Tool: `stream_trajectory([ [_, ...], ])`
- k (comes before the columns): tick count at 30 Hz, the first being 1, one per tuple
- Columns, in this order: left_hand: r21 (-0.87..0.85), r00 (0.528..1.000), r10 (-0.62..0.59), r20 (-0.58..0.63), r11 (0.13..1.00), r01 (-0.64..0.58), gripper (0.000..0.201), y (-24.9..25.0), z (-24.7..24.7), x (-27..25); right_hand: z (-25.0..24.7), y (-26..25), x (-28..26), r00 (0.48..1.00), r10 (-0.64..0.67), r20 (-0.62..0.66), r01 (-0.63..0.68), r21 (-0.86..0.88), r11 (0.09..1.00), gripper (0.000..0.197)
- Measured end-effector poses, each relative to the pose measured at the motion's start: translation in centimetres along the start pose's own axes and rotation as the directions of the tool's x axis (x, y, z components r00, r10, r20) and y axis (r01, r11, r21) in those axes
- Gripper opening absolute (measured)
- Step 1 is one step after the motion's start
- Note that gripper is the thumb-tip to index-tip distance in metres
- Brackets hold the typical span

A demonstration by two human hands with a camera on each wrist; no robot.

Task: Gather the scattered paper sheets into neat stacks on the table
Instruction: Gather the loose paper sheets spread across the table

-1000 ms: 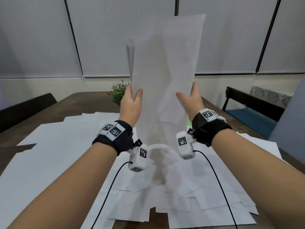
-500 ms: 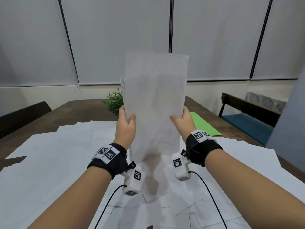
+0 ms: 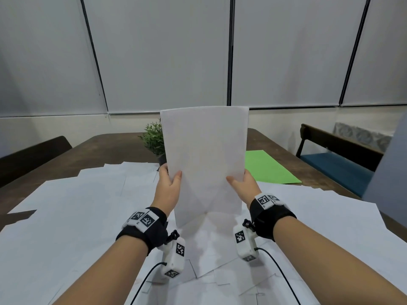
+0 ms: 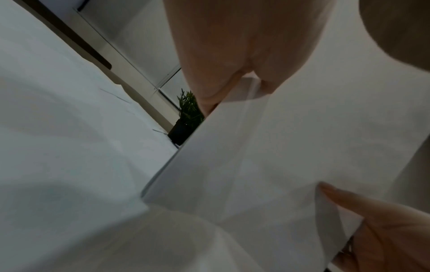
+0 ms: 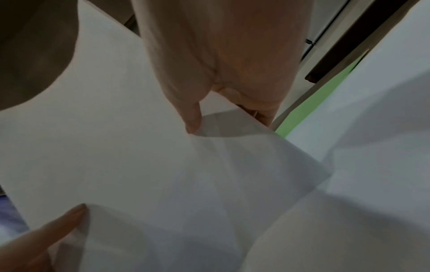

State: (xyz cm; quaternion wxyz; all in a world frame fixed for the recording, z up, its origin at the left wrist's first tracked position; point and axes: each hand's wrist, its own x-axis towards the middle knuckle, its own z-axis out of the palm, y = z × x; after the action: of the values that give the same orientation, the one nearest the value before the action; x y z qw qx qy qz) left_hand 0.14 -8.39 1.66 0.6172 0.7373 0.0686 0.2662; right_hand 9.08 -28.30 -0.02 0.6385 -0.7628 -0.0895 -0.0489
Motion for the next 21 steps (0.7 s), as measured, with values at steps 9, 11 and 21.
stream_trajectory([
  [9,0.165,0.987,-0.157,0.02,0.974,0.152,0.02,-2.9,0.2,-1.6,0.9,3.0,-0.6,0.998,0.065,0.026,-0.066,0.056,0.996,0.034],
  [11,0.16,0.984,-0.174,0.033,0.973,0.167,0.018,-2.8,0.3,-1.6,0.7,3.0,-0.6,0.998,0.062,0.012,-0.063,0.054,0.997,0.032],
  [21,0.465,0.869,-0.459,0.183,0.819,0.335,0.036,-4.9,0.8,-2.1,-0.6,3.7,-2.2,0.963,0.255,0.085,-0.198,-0.415,0.888,0.044],
])
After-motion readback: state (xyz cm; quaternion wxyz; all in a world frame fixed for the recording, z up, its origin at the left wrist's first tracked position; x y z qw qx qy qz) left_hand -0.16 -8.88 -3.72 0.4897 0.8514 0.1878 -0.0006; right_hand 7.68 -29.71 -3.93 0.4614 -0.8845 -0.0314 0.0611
